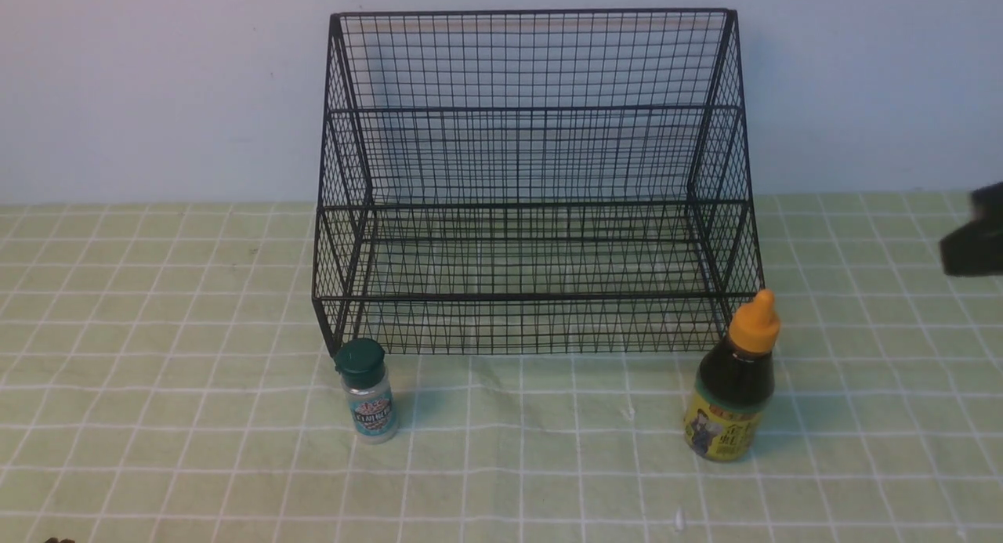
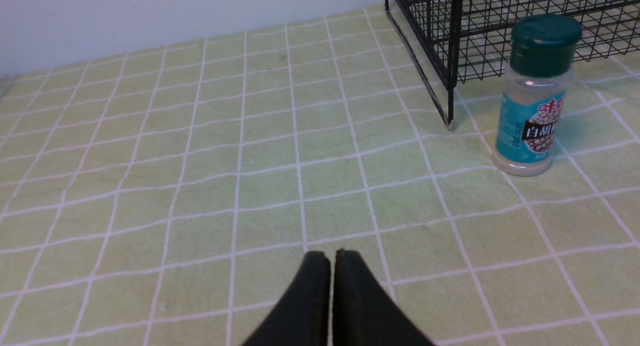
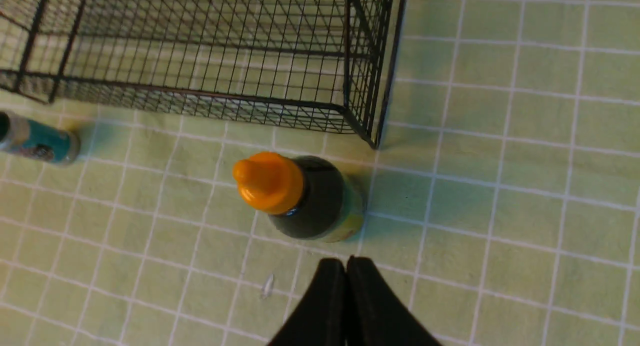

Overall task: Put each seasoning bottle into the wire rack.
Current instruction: Use the right arm to grab the condiment bottle closest to it

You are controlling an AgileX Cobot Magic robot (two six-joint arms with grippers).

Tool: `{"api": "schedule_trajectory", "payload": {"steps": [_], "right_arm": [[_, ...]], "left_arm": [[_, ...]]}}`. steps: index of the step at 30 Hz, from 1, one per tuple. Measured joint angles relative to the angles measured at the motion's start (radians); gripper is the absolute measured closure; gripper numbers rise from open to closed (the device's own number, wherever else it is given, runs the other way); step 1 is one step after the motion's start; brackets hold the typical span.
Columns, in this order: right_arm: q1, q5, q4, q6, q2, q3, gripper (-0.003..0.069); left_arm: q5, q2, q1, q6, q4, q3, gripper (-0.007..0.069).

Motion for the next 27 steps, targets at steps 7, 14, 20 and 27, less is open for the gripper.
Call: {"api": "schedule_trajectory", "payload": {"steps": [7,14,20,27], "right_arm": [[0.247,0.003,-0.26,0.223,0.147,-0.088,0.0651],[0.348,-0.052,-0.348,0.263,0.207,-0.094,0.0477],[0.353,-0.093,-0.356,0.263,0.29,-0.094,0.021],[0.353,-0.091,-0.339,0.263,0.38,-0.094,0.0143]], "left_arm": [[0.0,0.0,0.0,0.0,0.0,0.0,0.0631],[0.0,0.0,0.0,0.0,0.0,0.0,0.0631],[0.0,0.0,0.0,0.0,0.0,0.0,0.0631],[0.0,0.0,0.0,0.0,0.0,0.0,0.0631]]}}
